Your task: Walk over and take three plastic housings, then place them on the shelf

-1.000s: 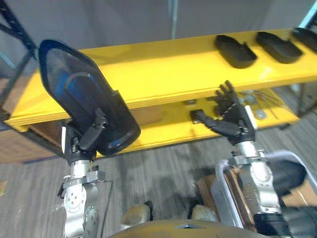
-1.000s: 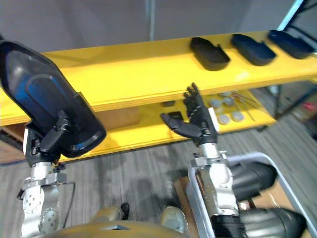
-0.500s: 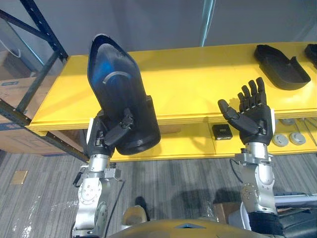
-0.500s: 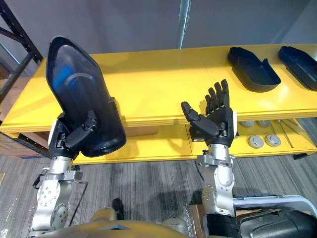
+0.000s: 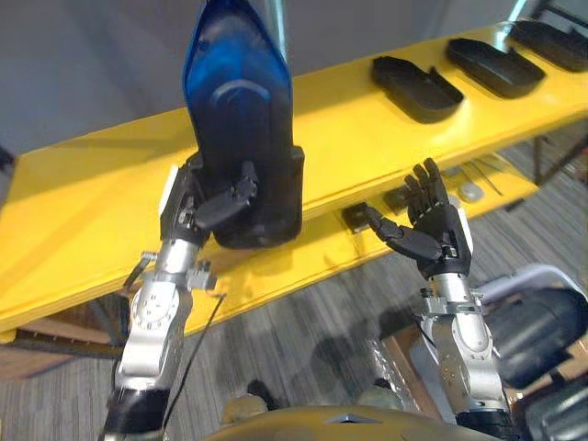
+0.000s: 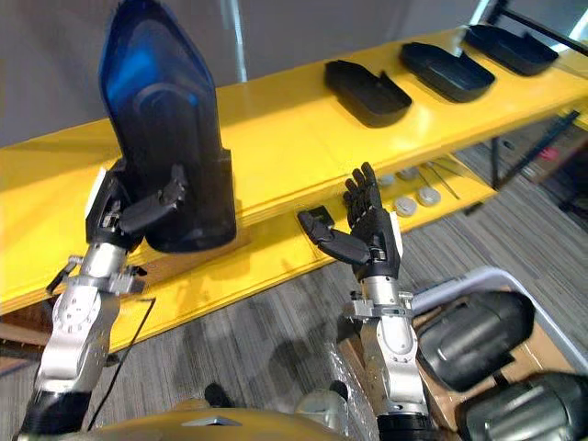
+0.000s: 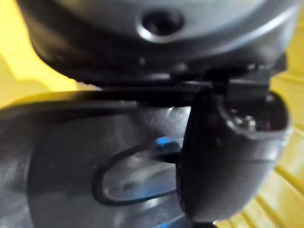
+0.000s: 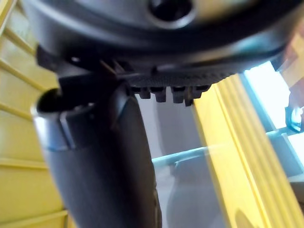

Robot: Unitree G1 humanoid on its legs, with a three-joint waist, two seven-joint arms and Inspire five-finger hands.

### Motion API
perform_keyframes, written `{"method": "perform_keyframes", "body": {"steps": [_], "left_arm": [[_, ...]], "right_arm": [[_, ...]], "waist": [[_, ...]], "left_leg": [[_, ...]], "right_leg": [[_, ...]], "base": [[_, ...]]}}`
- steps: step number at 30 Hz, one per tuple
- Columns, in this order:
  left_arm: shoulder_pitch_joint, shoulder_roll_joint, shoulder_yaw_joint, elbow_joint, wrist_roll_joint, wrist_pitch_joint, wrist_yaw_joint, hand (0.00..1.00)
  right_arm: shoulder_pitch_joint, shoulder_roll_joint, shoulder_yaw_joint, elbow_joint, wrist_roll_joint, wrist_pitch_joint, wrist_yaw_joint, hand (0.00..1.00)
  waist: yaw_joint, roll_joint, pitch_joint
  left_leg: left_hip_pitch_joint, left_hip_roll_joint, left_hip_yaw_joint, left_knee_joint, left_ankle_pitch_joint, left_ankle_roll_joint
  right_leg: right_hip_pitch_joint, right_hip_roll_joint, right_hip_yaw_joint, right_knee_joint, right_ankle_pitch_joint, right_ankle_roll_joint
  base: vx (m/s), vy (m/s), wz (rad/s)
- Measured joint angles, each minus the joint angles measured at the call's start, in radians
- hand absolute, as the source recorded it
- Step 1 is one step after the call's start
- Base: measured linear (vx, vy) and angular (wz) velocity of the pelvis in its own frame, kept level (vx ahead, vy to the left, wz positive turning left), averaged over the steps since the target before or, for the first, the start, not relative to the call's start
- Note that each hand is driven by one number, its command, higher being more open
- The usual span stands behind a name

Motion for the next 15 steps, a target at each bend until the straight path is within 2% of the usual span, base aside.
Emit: {"method": "perform_keyframes", "body": {"steps": [2,6,12,15], "left_arm": [[-0.142,0.026,-0.009,0.138,-0.006,0.027,0.102,0.0],[-0.336,0.085,-0.006,0.345,-0.049,0.044,0.199,0.0],[-0.561,0.147,-0.006,0.556,-0.137,0.069,0.324,0.0],[-0.649,0.149,-0.006,0.634,-0.136,0.12,0.387,0.0]], "right_arm": [[0.049,-0.008,0.01,-0.054,0.029,0.007,0.031,1.0],[0.074,-0.009,0.031,-0.081,0.042,0.03,0.079,1.0],[0.118,-0.012,0.083,-0.081,0.042,0.051,0.112,1.0],[0.12,-0.018,0.104,-0.081,0.042,0.051,0.111,1.0]], "waist": [[-0.028,0.002,-0.012],[-0.069,0.004,-0.026],[-0.112,0.008,-0.028],[-0.12,0.01,-0.027]], "left_leg": [[0.024,0.013,0.051,-0.049,0.018,-0.014],[0.023,0.026,0.099,-0.093,0.061,-0.026],[-0.003,0.049,0.123,-0.09,0.088,-0.029],[-0.016,0.05,0.132,-0.09,0.096,-0.026]], "right_leg": [[-0.03,0.02,0.019,-0.001,0.002,-0.003],[-0.067,0.054,0.032,-0.017,0.004,-0.016],[-0.114,0.079,0.057,-0.013,0.013,-0.036],[-0.135,0.083,0.071,-0.012,0.019,-0.038]], "base": [[-0.16,-0.055,-0.63],[-0.11,-0.058,-0.29],[-0.03,-0.032,-0.15],[-0.01,-0.011,-0.08]]}}
